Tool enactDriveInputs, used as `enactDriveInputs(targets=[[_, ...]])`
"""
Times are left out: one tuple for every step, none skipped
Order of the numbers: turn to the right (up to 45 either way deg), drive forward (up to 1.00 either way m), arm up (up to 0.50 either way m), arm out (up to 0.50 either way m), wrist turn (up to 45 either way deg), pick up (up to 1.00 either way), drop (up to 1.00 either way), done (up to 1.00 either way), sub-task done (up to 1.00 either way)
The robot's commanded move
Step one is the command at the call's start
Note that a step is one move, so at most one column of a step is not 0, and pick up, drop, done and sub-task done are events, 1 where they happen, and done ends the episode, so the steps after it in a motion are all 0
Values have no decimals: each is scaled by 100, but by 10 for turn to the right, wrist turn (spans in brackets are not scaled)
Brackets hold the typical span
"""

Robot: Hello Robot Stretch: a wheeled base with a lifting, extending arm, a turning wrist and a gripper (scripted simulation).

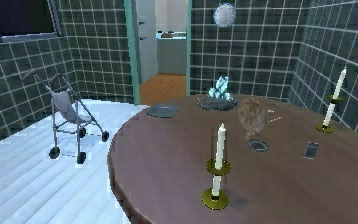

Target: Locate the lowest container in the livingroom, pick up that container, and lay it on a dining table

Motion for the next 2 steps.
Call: enactDriveInputs(targets=[[0,0,50,0,0,0,0,0,0],[0,0,50,0,0,0,0,0,0]])
